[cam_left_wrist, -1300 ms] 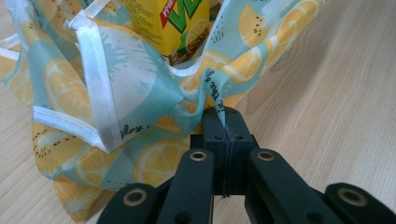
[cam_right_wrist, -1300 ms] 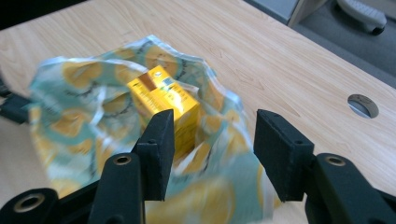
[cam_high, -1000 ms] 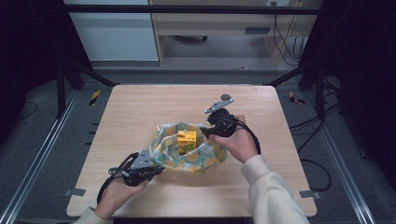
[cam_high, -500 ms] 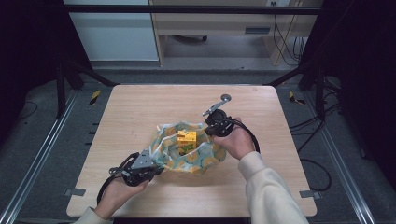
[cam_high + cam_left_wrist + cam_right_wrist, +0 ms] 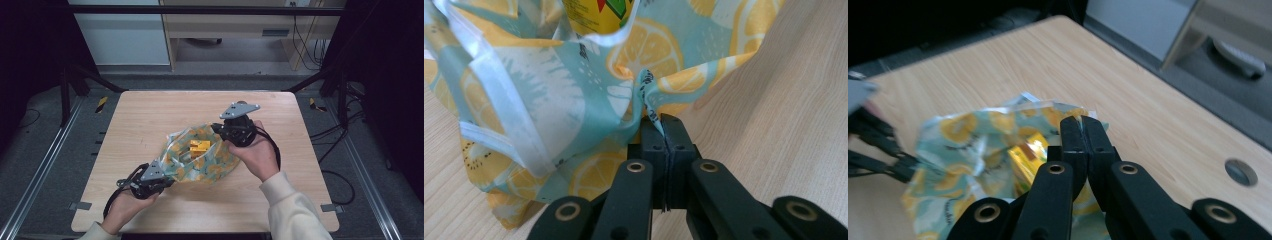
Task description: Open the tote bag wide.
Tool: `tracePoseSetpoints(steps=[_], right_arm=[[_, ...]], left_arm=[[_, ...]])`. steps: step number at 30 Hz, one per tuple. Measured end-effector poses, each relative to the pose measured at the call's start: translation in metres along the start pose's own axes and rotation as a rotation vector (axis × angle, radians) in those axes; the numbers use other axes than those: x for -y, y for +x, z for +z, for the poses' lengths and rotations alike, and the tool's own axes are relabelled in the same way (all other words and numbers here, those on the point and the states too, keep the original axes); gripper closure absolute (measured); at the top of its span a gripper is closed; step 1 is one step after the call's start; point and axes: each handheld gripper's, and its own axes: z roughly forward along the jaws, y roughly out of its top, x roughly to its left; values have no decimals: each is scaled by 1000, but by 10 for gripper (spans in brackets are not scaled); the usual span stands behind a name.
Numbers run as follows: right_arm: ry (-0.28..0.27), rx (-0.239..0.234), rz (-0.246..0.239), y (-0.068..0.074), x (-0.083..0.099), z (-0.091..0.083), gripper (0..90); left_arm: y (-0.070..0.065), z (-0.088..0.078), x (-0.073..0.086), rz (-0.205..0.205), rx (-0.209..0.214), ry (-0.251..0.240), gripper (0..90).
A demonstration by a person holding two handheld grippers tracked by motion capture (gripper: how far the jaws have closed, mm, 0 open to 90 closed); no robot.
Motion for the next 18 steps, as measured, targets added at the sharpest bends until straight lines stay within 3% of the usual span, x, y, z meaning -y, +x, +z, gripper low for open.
tracePoseSetpoints(steps=[6,10,14,18], right_arm=[[-63,-53,-32,25,9,-26,899],[-66,-78,-19,33,33,-39,900],[-37,-78,12,32,62,-45,900],[14,-56,68,19,91,-40,900]], left_arm=[[-1,1,2,1,2,17,898],[-1,3,4,10,0,37,898],[-1,9,5,10,-2,56,895],[-1,15,7,11,-3,81,895]])
